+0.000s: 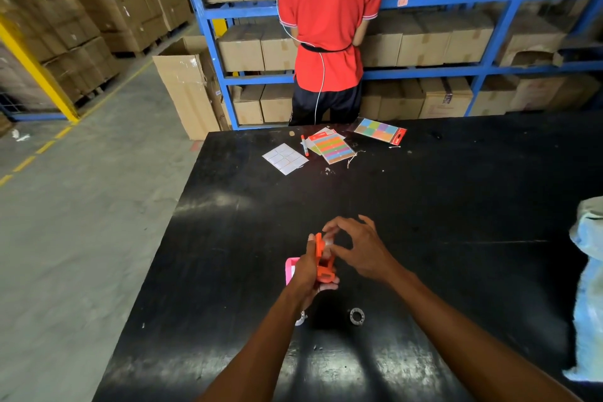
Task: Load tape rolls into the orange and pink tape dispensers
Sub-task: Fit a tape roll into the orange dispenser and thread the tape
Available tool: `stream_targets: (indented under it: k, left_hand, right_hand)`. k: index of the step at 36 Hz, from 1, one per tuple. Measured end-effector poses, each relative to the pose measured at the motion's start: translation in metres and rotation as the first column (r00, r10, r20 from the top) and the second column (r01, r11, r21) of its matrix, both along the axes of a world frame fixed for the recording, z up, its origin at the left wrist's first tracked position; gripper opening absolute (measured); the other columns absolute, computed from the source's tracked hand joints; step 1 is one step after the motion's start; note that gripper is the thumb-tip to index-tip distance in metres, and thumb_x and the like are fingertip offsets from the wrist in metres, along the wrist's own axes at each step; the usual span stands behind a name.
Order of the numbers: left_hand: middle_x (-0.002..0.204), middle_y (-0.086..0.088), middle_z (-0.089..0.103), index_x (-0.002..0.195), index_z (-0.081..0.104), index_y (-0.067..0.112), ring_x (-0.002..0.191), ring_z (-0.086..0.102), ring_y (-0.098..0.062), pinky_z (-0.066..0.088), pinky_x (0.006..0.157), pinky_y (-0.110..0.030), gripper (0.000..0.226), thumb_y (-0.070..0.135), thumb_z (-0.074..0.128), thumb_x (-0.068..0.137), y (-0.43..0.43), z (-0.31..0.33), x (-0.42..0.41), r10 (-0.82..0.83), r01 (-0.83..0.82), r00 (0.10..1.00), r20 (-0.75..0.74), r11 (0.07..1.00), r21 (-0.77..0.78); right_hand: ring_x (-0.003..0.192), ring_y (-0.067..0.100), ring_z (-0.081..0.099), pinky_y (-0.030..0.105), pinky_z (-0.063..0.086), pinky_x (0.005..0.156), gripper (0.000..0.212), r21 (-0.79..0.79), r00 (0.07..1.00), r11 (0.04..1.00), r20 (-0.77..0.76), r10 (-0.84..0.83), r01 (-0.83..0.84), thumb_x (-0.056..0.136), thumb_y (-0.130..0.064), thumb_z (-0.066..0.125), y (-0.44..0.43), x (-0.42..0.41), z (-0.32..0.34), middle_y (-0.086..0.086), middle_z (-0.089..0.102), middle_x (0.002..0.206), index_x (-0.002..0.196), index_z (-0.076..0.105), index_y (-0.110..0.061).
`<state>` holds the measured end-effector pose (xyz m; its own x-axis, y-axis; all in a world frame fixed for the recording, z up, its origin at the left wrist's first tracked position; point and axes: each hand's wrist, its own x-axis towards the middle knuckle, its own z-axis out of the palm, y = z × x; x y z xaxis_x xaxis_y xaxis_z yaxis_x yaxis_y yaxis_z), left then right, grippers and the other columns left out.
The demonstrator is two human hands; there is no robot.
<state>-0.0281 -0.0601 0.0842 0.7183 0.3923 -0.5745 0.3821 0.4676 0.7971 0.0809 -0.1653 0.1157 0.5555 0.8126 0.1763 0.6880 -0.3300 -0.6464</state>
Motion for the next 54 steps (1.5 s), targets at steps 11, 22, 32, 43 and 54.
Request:
stream_targets:
  k: [11,22,32,43,54]
  left_hand:
    - [0.056,-0.007,0.064,0.081,0.068,0.008,0.05,0.064,-0.018,0.056,0.051,-0.03,0.07,0.067,0.034,0.096,0.002,0.006,0.001,0.027,-0.027,1.0,-0.008,1.0,0.008]
    - [0.052,-0.007,0.061,0.081,0.067,0.008,0.049,0.064,-0.018,0.056,0.052,-0.031,0.068,0.066,0.035,0.097,-0.001,0.001,-0.003,0.041,-0.041,0.999,-0.023,0.999,-0.005]
    - [0.059,-0.006,0.07,0.09,0.068,0.008,0.052,0.066,-0.017,0.057,0.051,-0.03,0.067,0.064,0.033,0.098,-0.001,0.0,-0.007,0.049,-0.049,0.999,-0.023,0.999,-0.005]
    - [0.072,-0.012,0.067,0.093,0.069,0.007,0.056,0.067,-0.019,0.056,0.049,-0.03,0.068,0.066,0.034,0.096,-0.001,-0.001,-0.01,0.077,-0.077,0.997,-0.025,0.997,-0.023]
    - [0.077,-0.02,0.068,0.109,0.065,0.0,0.059,0.069,-0.025,0.055,0.045,-0.031,0.073,0.065,0.034,0.097,0.012,-0.002,-0.006,0.255,-0.255,0.966,-0.041,0.967,0.001]
  right_hand:
    - [0.124,0.002,0.051,0.046,0.002,0.121,0.028,-0.142,0.997,0.99,0.072,-0.012,0.022,0.085,-0.038,0.071,0.002,0.002,0.0,-0.014,0.063,0.125,0.112,0.063,-0.035]
    - [0.127,0.0,0.047,0.051,-0.002,0.12,0.036,-0.201,0.983,0.979,0.172,0.06,-0.024,0.084,-0.051,0.068,-0.002,0.0,-0.007,-0.014,0.061,0.127,0.117,0.062,-0.037]
    - [0.12,0.0,0.046,0.054,0.002,0.12,0.029,-0.205,0.975,0.977,0.199,0.096,-0.055,0.091,-0.037,0.062,-0.001,-0.002,-0.012,-0.017,0.053,0.12,0.12,0.061,-0.038]
    - [0.116,0.002,0.054,0.052,0.006,0.121,0.019,-0.117,0.963,0.992,0.262,0.066,-0.036,0.095,-0.034,0.058,0.003,-0.008,-0.007,-0.013,0.063,0.117,0.113,0.064,-0.033]
    - [0.112,0.001,0.051,0.049,0.01,0.119,0.006,0.073,0.942,0.996,0.335,0.029,-0.057,0.092,-0.026,0.062,0.005,-0.018,0.016,-0.014,0.05,0.112,0.093,0.06,-0.032]
